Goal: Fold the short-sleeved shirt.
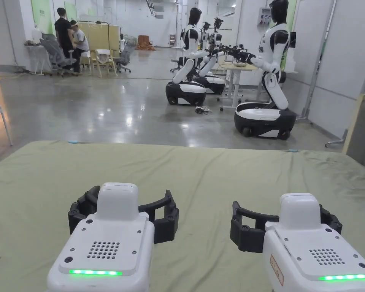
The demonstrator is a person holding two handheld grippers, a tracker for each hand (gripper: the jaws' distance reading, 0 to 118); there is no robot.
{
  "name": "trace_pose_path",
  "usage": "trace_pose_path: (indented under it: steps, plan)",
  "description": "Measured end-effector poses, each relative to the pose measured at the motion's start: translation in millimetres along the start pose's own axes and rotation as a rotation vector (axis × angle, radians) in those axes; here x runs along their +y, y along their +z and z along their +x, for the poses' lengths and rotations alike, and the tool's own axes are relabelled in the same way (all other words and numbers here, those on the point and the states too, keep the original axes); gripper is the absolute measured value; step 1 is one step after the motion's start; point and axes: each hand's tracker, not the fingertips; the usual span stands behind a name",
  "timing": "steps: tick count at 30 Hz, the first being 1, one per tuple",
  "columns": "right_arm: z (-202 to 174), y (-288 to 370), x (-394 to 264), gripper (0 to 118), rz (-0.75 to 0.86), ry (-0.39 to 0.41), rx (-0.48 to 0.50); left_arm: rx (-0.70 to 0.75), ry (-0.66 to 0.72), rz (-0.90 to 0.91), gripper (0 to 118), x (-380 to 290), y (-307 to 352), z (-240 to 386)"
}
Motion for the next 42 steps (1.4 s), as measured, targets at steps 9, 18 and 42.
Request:
trace_pose_path:
  steps: [9, 18, 42]
  plan:
    - [-6.3, 5.1, 16.8, 118, -0.002, -0.042, 0.029, 0.002, -0.006, 0.009, 112, 1.1, 1.6, 1.1]
    - [-9.9, 17.3, 28.0, 118, 0.006, -0.065, 0.010, -0.016, 0.006, 0.001, 112, 1.5, 0.0, -0.2]
    - [-7.2, 17.8, 20.2, 118, -0.007, -0.091, 0.024, -0.038, 0.016, 0.014, 112, 2.9, 3.7, -2.5]
